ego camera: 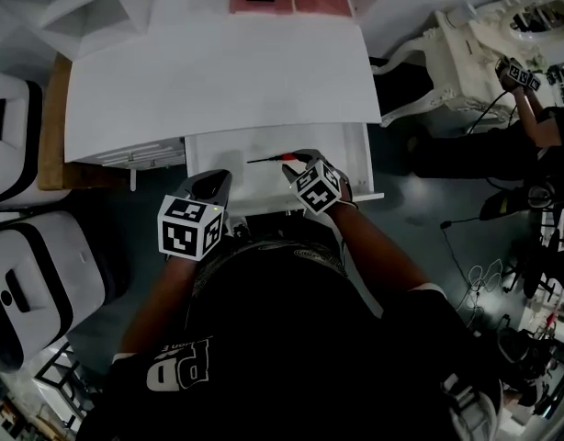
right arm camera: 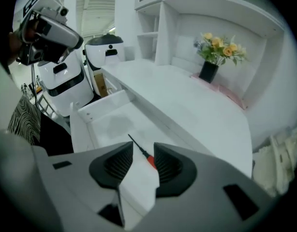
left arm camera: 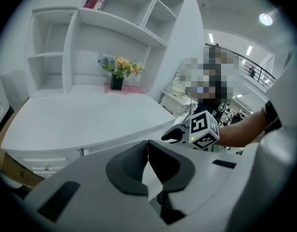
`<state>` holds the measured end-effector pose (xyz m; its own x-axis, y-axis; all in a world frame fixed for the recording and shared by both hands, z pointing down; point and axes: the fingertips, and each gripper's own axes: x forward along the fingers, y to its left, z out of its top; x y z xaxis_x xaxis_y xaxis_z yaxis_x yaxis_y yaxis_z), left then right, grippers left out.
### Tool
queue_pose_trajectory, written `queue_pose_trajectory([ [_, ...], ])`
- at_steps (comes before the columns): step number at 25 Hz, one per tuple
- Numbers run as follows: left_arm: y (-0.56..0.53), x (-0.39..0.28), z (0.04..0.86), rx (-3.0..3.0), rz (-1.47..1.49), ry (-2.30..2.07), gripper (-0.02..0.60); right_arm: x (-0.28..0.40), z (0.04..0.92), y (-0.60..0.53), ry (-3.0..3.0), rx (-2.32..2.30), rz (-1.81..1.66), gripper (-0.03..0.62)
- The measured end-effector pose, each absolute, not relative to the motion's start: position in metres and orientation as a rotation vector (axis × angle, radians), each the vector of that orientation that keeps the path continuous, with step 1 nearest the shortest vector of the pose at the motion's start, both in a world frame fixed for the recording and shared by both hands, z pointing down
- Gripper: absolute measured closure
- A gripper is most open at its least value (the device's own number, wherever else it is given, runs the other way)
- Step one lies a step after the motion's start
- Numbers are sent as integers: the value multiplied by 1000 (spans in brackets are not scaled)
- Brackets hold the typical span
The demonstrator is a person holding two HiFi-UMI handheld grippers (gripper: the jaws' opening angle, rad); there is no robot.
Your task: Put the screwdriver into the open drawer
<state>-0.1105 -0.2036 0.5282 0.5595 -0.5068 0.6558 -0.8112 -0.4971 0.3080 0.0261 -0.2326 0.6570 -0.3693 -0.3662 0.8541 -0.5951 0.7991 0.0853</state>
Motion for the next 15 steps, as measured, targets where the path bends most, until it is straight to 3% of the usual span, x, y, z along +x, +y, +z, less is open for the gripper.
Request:
queue_pose_trajectory([
  [7,-200,-106,516,2255,642,-1007,566,22,614,-222,-2104,935,517,455],
  [15,-195,-106,500,2335,624,-944,566,23,567,-213,-2220,1168,760,503],
])
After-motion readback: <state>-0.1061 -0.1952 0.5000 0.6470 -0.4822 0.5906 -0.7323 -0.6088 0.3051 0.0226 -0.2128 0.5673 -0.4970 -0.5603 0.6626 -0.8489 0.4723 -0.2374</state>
